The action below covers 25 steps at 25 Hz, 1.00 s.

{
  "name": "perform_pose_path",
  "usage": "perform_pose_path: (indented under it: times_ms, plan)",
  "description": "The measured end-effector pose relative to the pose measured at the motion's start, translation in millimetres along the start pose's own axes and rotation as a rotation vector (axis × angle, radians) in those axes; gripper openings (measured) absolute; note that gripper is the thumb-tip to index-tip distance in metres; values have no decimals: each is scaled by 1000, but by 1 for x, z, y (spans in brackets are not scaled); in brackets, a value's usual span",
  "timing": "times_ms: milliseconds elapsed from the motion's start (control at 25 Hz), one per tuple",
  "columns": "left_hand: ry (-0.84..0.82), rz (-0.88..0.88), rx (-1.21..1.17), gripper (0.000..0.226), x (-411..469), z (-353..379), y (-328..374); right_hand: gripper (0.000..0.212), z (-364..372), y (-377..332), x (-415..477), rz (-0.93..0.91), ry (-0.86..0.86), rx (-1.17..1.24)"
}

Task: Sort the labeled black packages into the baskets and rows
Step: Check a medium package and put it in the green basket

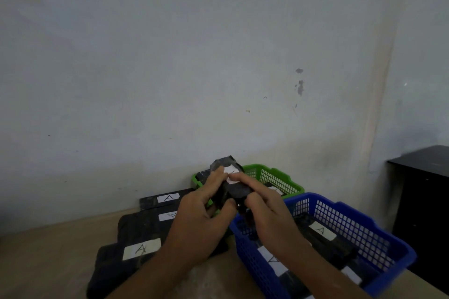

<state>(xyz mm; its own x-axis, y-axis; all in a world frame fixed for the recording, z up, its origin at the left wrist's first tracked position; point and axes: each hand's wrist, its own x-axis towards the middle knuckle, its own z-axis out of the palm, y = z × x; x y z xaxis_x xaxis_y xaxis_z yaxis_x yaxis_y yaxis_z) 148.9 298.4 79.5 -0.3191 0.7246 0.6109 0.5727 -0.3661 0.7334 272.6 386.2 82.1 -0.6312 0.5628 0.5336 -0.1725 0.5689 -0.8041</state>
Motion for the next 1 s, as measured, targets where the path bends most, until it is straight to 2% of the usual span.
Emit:
perform_pose_path:
  times_ms: [120, 280, 400, 480, 560, 680, 760, 840, 1000]
  plan:
    - [78, -15, -21, 53, 6, -1, 0, 40, 5, 5, 0, 27, -47, -64]
    - [46, -20, -136, 47, 11, -2, 3, 39, 0, 2, 2, 5, -3, -69]
    - [173, -139, -386, 35, 20, -1, 4, 42, -8, 1, 6, 35, -5, 25]
    - [232, -216, -348, 22, 26, 3, 0, 37, -12, 1, 9, 58, -2, 110]
    - [193, -308, -282, 30, 30, 8, -6, 28, -16, 5, 11, 77, 30, 83]
    - [103, -390, -349, 37, 37, 14, -14, 29, -25, 18, 17, 124, 42, -50]
    - [98, -383, -330, 34, 41, 20, -22, 28, -31, 27, 19, 205, 35, -66]
    - [86, -365, -292, 28, 48, 29, -32, 39, -36, 36, 21, 283, 30, -85]
    - [-33, -350, -303, 22, 66, 48, -55, 46, -57, 61, 38, 397, 82, -178]
